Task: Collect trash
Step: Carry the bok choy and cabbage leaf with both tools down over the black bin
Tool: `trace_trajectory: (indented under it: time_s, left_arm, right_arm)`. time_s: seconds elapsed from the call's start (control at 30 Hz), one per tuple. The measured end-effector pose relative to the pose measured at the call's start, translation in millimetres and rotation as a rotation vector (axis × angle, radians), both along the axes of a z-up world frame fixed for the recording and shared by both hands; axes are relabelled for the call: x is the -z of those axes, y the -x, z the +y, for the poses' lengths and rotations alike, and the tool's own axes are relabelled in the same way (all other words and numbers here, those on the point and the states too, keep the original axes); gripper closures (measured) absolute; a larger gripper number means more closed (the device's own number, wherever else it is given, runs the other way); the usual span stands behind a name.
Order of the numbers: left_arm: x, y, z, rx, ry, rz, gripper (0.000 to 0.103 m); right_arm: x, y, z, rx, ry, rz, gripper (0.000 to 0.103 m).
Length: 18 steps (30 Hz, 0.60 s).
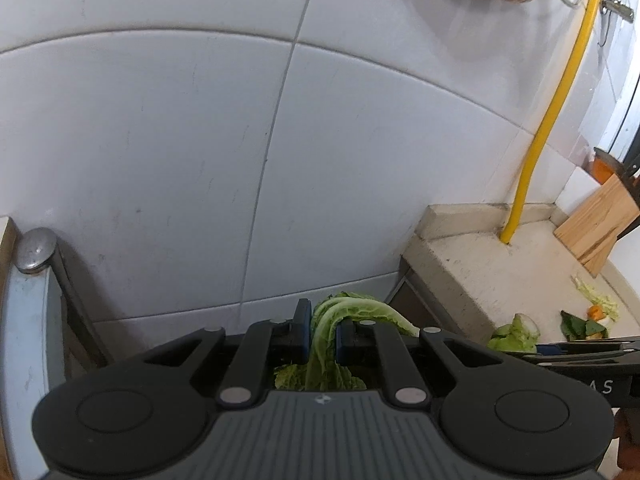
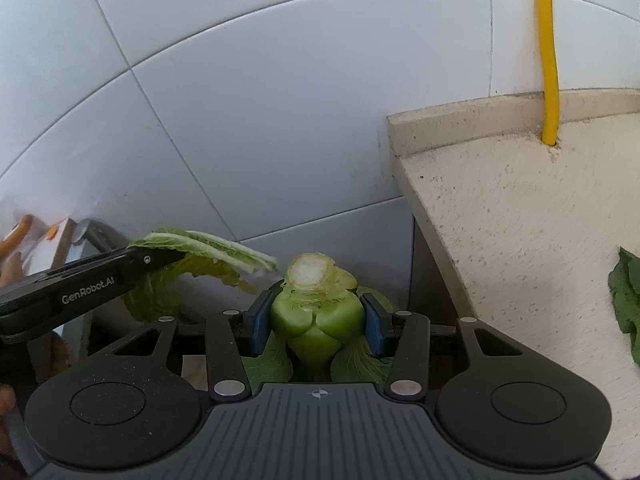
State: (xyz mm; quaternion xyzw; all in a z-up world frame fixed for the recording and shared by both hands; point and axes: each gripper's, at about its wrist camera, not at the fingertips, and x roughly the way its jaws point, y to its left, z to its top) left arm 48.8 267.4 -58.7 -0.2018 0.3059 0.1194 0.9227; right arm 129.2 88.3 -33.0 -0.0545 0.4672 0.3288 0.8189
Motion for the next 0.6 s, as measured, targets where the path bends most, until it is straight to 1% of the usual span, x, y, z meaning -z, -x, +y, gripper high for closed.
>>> trace_trajectory:
  time_s: [0.23,0.33,0.6]
  left_arm:
    - [0.6,-1.8,-4.2,0.008,-0.008,0.018,0.097]
    - [2.4,-1.8,-1.6,0.004,0.001,0.023,0.097]
    - [7.0,-11.6,-3.4,-0.011,-0.021,0.041,0.097]
  right_arm:
    - [6.3,-2.9,4.2,0.016,0.008,0.014,0.049]
    - [8.2,-3.8,5.9,0.02,0.011,0.018,0.049]
    - [13.8,-5.5,10.2,0.023,0.019,0.027,0.049]
